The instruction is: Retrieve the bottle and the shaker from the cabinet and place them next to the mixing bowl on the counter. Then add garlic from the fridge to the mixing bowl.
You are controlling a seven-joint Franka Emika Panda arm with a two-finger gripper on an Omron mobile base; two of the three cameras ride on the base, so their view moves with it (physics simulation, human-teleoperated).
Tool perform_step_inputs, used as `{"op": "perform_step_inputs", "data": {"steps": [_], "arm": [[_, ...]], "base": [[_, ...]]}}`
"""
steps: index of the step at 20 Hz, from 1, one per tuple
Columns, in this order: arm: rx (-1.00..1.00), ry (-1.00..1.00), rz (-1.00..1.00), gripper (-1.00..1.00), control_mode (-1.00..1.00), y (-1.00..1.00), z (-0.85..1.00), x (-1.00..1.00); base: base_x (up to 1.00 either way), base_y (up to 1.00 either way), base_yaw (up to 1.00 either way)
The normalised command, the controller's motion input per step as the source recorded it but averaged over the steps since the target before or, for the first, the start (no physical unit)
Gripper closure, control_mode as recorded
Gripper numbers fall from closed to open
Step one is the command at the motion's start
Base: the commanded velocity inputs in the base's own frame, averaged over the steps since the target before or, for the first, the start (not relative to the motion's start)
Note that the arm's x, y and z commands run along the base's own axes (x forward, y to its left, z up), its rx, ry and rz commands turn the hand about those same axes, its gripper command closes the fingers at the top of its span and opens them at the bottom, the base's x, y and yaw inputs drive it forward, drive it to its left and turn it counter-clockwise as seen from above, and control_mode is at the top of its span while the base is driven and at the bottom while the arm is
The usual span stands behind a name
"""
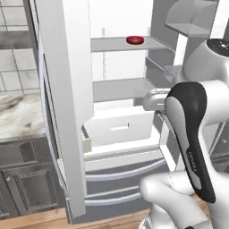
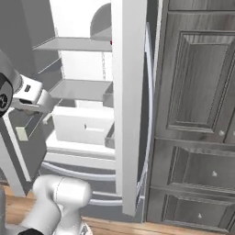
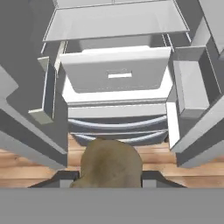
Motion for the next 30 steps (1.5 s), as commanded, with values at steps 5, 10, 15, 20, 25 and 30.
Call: {"op": "perform_step_inputs", "data": {"steps": [5,10,15,20,25,30], "arm": [[0.00,0.00,0.00,1.00,1.00,0.00,0.00,0.00],[0.00,0.00,0.00,1.00,1.00,0.00,0.00,0.00],[0.00,0.00,0.00,1.00,1.00,0.00,0.00,0.00],[0.00,0.00,0.00,1.00,1.00,0.00,0.00,0.00],[0.00,0.00,0.00,1.00,1.00,0.00,0.00,0.00],[0.00,0.00,0.00,1.00,1.00,0.00,0.00,0.00]], "base": [[-1.00,0.00,-0.01],[-1.00,-0.04,0.00],[-1.00,-0.04,0.38],[-0.93,0.00,0.72],[-0.56,0.00,0.87],[-0.37,0.00,0.92]]}}
